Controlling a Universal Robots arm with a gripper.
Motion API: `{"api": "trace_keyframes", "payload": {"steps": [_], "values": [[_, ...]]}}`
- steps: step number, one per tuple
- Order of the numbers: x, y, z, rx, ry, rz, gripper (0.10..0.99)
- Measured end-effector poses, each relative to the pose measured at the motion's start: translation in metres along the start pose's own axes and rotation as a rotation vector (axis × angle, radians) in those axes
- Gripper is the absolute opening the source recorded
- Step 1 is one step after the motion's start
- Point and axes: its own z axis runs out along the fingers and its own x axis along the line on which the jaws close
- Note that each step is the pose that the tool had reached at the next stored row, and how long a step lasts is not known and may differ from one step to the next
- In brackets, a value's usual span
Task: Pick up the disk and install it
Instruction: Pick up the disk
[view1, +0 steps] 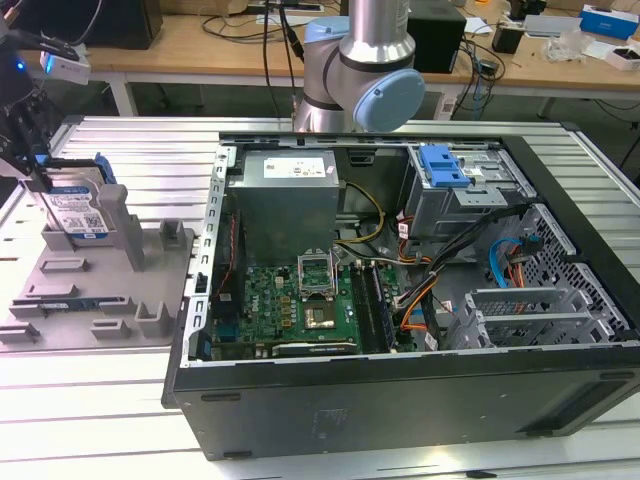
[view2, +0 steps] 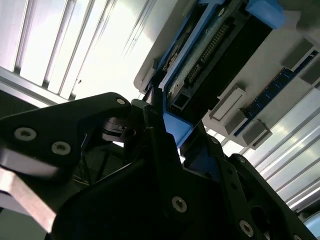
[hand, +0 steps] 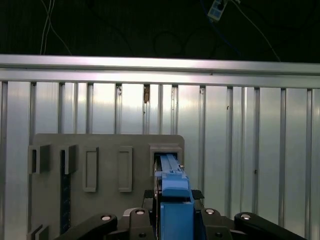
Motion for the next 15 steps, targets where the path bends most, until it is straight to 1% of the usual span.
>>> {"api": "trace_keyframes", "payload": {"steps": [11, 15], "values": [[0.0, 0.0, 0.0001, 0.0, -0.0001, 0.0, 0.369], [-0.0001, 0.0001, -0.0036, 0.0, 0.0, 0.0, 0.369]]}}
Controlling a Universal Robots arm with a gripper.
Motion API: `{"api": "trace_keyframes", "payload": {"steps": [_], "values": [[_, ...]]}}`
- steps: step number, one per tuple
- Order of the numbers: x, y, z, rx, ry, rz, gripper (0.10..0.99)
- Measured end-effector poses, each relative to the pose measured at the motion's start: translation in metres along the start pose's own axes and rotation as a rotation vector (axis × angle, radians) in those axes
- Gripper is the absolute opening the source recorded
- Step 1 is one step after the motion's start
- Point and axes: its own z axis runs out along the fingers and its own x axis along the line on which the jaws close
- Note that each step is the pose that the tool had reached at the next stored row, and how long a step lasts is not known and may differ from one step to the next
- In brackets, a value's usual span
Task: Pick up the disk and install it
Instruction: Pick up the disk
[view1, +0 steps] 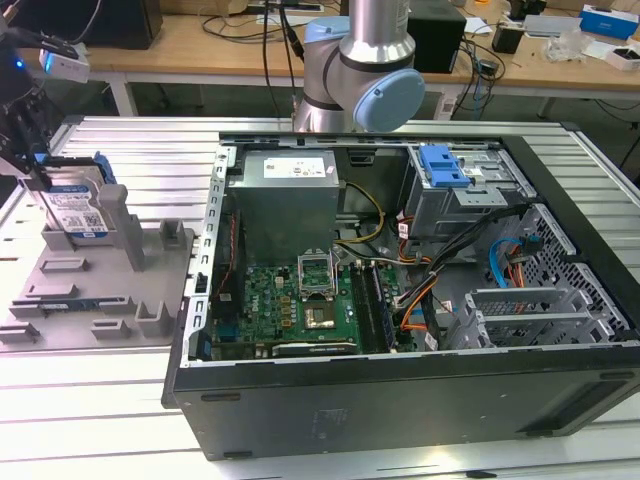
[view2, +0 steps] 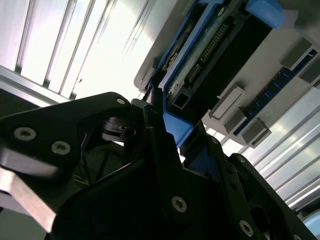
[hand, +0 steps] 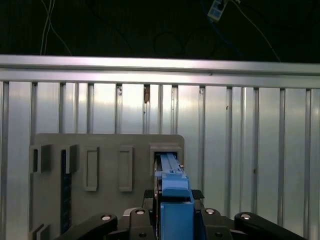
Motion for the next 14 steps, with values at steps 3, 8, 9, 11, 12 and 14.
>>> {"api": "trace_keyframes", "payload": {"steps": [3, 8, 9, 11, 12, 14], "values": [[-0.0001, 0.0001, -0.0043, 0.0, 0.0, 0.0, 0.369], [-0.0002, -0.0004, -0.0169, 0.0, 0.0001, 0.0, 0.369], [-0.0003, -0.0006, -0.0212, 0.0, 0.0, 0.0, 0.369], [-0.0004, -0.0008, -0.0276, 0.0, 0.0, 0.0, 0.369], [-0.0005, -0.0009, -0.034, 0.0, 0.0, 0.0, 0.369], [-0.0006, -0.0013, -0.0445, 0.0, 0.0001, 0.0, 0.369]]}}
